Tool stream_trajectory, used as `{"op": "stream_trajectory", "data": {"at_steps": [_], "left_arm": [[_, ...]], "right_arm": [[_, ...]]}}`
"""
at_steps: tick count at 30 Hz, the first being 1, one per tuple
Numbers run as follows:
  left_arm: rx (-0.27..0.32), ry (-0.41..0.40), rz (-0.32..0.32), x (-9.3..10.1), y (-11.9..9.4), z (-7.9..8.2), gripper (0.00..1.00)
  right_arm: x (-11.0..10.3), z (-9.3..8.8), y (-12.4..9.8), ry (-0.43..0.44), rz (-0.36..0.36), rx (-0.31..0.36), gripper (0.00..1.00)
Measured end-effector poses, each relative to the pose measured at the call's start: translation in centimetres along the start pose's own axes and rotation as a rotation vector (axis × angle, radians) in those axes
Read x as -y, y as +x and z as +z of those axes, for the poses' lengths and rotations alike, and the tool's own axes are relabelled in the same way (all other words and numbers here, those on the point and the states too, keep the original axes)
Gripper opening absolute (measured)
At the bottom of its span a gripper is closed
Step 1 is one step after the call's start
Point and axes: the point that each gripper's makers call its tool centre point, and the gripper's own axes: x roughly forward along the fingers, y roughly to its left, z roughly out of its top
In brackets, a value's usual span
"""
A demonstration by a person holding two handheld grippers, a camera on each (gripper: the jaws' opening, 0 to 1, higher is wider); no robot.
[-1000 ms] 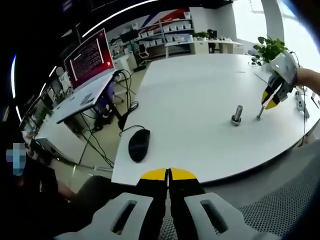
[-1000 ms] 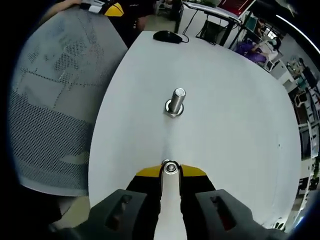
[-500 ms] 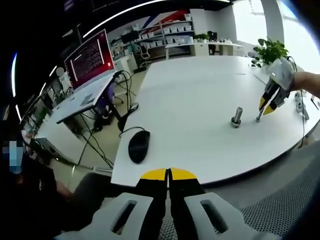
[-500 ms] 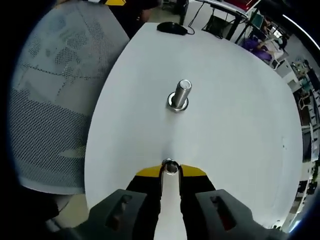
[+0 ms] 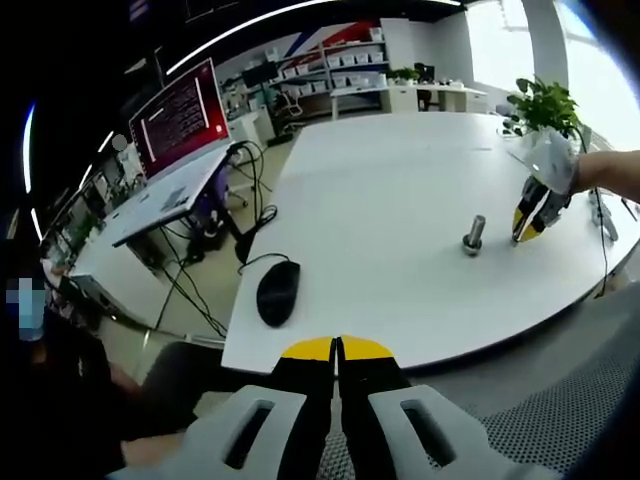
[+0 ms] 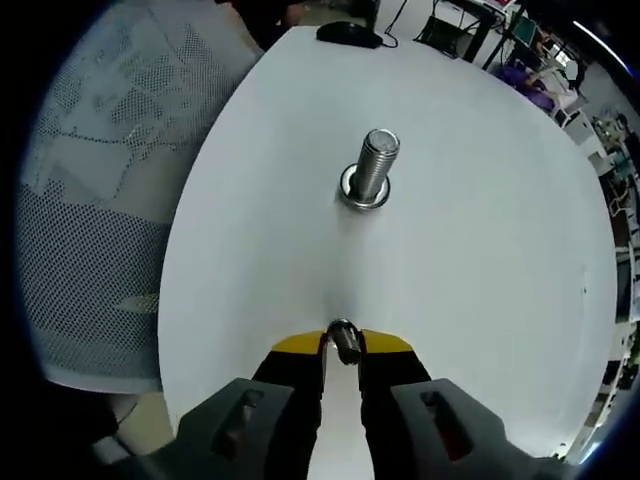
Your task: Place the washer onto the threaded stud by aligning its center hole with the stud, sliding it down to the base, and recovering from edge contact or off-axis alignment until the washer reaches the visible bottom stop.
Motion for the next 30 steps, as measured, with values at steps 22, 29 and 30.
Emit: {"op": "stream_trajectory", "data": {"at_steps": [22, 29, 30], "left_arm": [[0.036, 0.016, -0.010, 0.8, -0.5, 0.6, 0.00], [0.054, 0.031, -0.025, 1.2, -0.6, 0.8, 0.00], [0.063, 0.038, -0.029, 1.4, -0.8, 0.9, 0.00]], "right_arm": [[-3.5, 1.3, -9.5, 0.213, -0.095, 0.270, 0.39], [-5.8, 1.9, -12.9, 0.398, -0.124, 0.412, 0.41], [-6.1, 2.0, -13.3, 0.433, -0.123, 0.436, 0.42]]}}
